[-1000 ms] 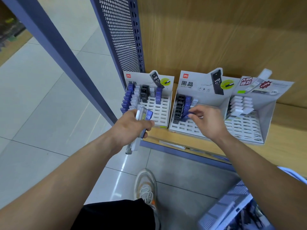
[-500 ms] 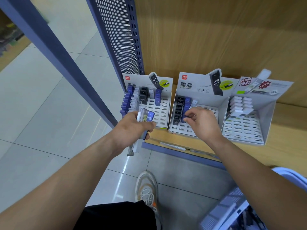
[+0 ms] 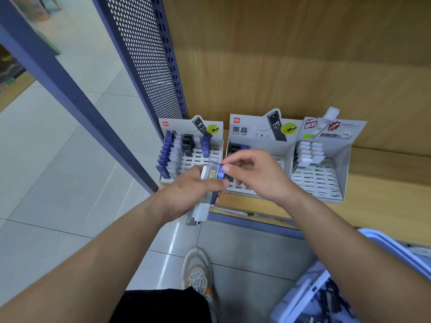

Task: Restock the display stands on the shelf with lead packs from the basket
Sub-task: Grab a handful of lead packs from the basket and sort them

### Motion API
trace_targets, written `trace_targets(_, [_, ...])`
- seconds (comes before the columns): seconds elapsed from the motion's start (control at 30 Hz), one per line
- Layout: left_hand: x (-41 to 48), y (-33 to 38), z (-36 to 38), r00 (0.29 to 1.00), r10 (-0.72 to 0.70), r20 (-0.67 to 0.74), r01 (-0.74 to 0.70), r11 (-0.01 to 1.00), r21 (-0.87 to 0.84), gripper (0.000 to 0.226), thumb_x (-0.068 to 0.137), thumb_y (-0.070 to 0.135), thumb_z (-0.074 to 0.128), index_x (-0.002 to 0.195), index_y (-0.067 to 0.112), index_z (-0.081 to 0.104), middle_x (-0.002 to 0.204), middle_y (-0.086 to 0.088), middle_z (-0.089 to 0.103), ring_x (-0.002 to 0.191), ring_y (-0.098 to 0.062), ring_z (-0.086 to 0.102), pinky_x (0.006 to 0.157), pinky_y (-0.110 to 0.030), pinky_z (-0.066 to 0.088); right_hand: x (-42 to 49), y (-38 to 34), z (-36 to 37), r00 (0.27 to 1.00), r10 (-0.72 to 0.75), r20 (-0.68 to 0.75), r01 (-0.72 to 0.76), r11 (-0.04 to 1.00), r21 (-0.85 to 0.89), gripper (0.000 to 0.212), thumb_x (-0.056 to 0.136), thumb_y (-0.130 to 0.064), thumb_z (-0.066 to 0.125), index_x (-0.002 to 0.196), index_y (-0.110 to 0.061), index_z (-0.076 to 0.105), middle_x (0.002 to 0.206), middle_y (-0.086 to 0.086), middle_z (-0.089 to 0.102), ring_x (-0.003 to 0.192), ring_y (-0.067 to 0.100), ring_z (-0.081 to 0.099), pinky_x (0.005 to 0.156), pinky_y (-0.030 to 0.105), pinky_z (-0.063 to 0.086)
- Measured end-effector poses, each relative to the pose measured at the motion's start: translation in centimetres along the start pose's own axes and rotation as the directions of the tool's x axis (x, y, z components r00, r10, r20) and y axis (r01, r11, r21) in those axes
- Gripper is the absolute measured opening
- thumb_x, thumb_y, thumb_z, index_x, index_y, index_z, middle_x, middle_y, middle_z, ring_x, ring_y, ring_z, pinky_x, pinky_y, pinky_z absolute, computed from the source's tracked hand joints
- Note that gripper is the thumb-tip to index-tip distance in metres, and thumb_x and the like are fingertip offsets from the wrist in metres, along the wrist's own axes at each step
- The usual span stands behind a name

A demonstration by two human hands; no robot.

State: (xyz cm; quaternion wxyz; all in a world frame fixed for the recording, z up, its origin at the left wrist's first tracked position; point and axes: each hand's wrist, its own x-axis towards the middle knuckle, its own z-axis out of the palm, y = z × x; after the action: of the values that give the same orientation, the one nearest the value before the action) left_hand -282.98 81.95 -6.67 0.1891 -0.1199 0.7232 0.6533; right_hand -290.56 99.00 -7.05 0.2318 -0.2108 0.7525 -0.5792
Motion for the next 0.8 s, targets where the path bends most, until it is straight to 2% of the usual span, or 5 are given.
trace_targets(0.1, [0.2, 0.4, 0.9, 0.999, 0.014, 0.029, -0.014, 1.000, -0.003, 0.014, 0.092, 0.018, 0.069, 0.086, 0.008, 0.063, 0.079, -0.010, 0.063, 0.072, -0.023, 0.060, 0.074, -0.034, 0.048, -0.4, -0.1, -1.0, 0.998, 0.054, 0.033, -0.053, 0.998, -0.029, 0.006, 0.093, -0.014, 0.068, 0.094, -0.010, 0.073, 0.070, 0.002, 0.066, 0.061, 0.012, 0.059, 0.052, 0.024, 0.045])
trace_targets(0.33, [0.9, 1.2, 1.8, 1.000, -0.020, 0.014, 0.021, 0.994, -0.106, 0.011, 0.096, 0.014, 0.063, 0.086, 0.009, 0.064, 0.073, -0.012, 0.062, 0.064, -0.019, 0.057, 0.061, -0.027, 0.045, -1.2, -0.4, -2.2, 0.985, 0.170, 0.026, -0.172, 0.974, 0.146, 0.013, 0.100, -0.010, 0.054, 0.093, -0.007, 0.065, 0.081, 0.020, 0.074, 0.076, 0.028, 0.073, 0.064, 0.030, 0.051])
trace_targets(0.5, [1.5, 1.1, 1.8, 0.998, -0.063, 0.020, 0.065, 0.988, -0.142, 0.025, 0.080, 0.029, 0.069, 0.096, 0.010, 0.063, 0.081, -0.006, 0.065, 0.068, -0.018, 0.058, 0.064, -0.029, 0.042, -0.9, -0.2, -3.2, 0.977, 0.191, -0.096, -0.164, 0.957, 0.240, 0.011, 0.100, -0.006, 0.053, 0.094, -0.005, 0.063, 0.083, 0.017, 0.075, 0.070, 0.024, 0.073, 0.062, 0.029, 0.057])
trace_targets(0.63, [1.9, 0.7, 1.7, 0.998, -0.064, 0.003, 0.064, 0.991, -0.119, 0.011, 0.094, 0.019, 0.067, 0.086, 0.013, 0.063, 0.080, -0.005, 0.063, 0.069, -0.020, 0.055, 0.065, -0.027, 0.044, -0.7, 0.3, -4.0, 0.970, 0.179, -0.162, -0.134, 0.958, 0.253, 0.010, 0.100, -0.006, 0.054, 0.094, -0.005, 0.062, 0.075, 0.013, 0.074, 0.071, 0.027, 0.073, 0.062, 0.029, 0.057])
trace_targets(0.8, [2.0, 0.4, 0.8, 0.992, -0.095, -0.085, 0.092, 0.995, -0.028, 0.018, 0.098, 0.020, 0.063, 0.080, 0.018, 0.060, 0.076, -0.004, 0.061, 0.067, -0.018, 0.055, 0.055, -0.024, 0.044, -0.1, 1.6, -6.1, 0.940, 0.115, -0.320, -0.073, 0.987, 0.140, 0.012, 0.097, -0.008, 0.060, 0.087, -0.012, 0.066, 0.072, 0.006, 0.070, 0.069, 0.018, 0.071, 0.062, 0.027, 0.058])
